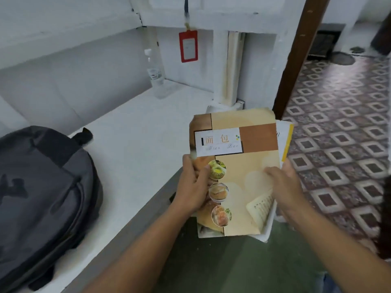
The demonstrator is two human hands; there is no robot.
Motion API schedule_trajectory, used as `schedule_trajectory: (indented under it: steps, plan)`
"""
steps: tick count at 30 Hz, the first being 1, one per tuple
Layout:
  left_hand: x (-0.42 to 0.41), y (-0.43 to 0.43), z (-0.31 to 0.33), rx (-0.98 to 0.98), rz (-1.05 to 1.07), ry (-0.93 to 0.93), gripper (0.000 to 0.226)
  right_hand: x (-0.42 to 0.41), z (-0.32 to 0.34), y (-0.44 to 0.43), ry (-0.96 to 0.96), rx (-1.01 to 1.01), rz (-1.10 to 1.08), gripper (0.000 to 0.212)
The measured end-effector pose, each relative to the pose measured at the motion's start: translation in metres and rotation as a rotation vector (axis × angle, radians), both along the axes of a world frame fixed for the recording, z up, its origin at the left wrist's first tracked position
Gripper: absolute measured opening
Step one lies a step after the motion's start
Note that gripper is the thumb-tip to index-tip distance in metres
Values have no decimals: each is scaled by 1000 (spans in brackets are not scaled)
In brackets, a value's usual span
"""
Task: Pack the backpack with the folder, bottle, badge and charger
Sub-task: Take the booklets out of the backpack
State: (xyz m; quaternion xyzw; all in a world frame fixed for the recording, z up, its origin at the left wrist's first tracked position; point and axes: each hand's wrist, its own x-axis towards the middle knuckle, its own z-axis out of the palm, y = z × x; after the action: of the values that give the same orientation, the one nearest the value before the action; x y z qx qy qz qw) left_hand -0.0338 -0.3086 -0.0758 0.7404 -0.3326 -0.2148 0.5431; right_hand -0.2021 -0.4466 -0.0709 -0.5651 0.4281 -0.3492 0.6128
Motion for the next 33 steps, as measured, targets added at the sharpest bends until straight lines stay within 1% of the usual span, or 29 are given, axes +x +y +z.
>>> schedule_trajectory:
  steps: [3,6,9,14,17,19,22,25,26,29,30,33]
  plan:
    - [-11,-27,-23,42,-60,41,11,-15,-30,-21,19,26,-53,23]
    - [-17,-56,-62,69,-54,89,10,-14,-71,-53,53,36,-80,21]
    - [-11,-82,-130,132,-6,143,9,-2,-130,-84,118,41,-39,11]
    - [11,-129,-247,237,57,146,9,29,-250,-130,167,45,2,13]
    - [20,-152,-321,263,28,232,17,53,-334,-141,183,48,23,15]
    - [26,-163,-362,280,67,300,19,65,-380,-148,200,43,17,15]
    - [48,-176,-437,271,110,286,19,84,-448,-161,203,0,3,18]
    - [72,-191,-486,263,114,299,15,88,-492,-178,219,-42,12,20]
    - [77,-197,-501,239,104,312,18,89,-509,-183,214,-73,25,20]
    - [85,-219,-537,210,103,318,37,91,-546,-194,197,-127,50,18]
    - [85,-224,-548,202,102,316,39,92,-560,-196,198,-142,45,18]
    - [89,-233,-586,177,125,346,37,100,-592,-201,199,-173,41,17]
